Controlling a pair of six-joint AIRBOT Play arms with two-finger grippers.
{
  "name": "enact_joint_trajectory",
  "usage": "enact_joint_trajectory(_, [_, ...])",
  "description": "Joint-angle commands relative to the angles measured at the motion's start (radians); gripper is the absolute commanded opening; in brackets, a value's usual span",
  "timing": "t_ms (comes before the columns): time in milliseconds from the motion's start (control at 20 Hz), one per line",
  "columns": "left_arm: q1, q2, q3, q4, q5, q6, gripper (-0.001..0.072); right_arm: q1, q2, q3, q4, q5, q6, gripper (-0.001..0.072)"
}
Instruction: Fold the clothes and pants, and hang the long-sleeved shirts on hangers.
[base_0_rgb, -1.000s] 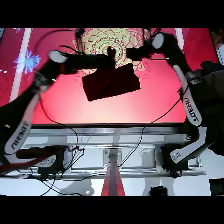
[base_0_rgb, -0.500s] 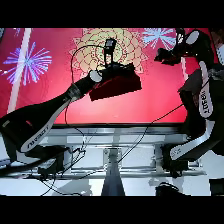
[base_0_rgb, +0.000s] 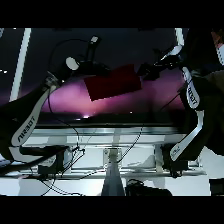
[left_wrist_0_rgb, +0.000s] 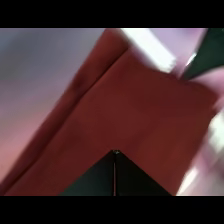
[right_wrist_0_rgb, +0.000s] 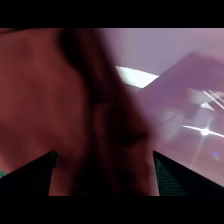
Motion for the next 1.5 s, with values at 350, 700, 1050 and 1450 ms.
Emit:
enact_joint_trajectory(350, [0.386,0.126,0.001,0.540,-0.400,-0.222,0.0008,0.222,0.012,-0.005,0.019,-0.126,-0.098,0.0016])
enact_joint_trajectory(700, [0.393,0.245,0.001,0.807,-0.403,-0.398,0.0009,0.132,0.366,-0.006,-0.187,-0.176,-0.007,0.0016])
enact_joint_trajectory(1050, [0.392,0.251,0.001,0.692,-0.404,-0.821,0.0010,-0.144,0.824,-0.006,-0.608,-0.166,0.406,0.0016])
enact_joint_trajectory(1450, [0.392,0.251,0.000,0.676,-0.394,-0.892,0.0010,-0.597,1.128,-0.006,-0.977,0.157,0.543,0.0016])
